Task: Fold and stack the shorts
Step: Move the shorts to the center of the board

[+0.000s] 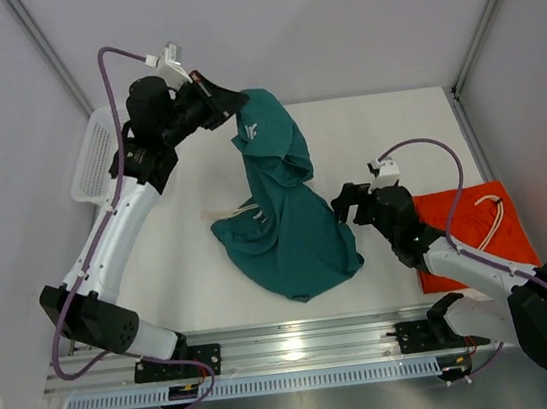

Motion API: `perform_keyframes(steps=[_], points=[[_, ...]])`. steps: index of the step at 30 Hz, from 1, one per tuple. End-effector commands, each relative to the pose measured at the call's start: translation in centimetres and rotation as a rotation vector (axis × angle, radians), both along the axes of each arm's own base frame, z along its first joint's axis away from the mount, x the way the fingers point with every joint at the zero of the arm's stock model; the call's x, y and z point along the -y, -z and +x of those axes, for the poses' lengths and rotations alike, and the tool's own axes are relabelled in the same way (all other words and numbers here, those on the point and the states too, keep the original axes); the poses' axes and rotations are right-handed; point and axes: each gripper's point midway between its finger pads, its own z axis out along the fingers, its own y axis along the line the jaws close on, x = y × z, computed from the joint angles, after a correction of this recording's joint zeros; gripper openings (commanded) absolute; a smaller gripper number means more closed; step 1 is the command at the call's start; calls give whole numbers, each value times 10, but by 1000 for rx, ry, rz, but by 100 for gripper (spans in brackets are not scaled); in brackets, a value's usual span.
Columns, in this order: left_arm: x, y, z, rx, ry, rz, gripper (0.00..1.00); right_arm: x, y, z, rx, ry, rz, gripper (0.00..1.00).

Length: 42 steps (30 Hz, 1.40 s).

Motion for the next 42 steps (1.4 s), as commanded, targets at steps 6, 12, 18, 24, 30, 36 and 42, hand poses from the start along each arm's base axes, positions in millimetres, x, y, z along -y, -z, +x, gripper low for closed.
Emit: perform_keyframes(steps=[6, 12, 18, 24, 30, 36, 42], points=[[-17, -25, -39, 71, 7, -48, 0, -31, -35, -18, 128, -215, 100, 100], [-28, -27, -65, 91, -19, -44, 0, -70, -82, -37, 248, -385, 134, 99], [-17, 1, -70, 39, -34, -79, 0, -105, -160, -48, 286, -457, 199, 96], [-10, 18, -71, 12, -90, -101, 0, -128, -208, -64, 357, -482, 173, 93], [-6, 30, -69, -15, -99, -98, 0, -148, -206, -64, 372, -484, 25, 89], [-14, 28, -67, 0, -140, -74, 0, -151, -205, -77, 300, -485, 110, 83], [-8, 35, -67, -12, -125, -87, 0, -169, -197, -84, 162, -504, 224, 72]])
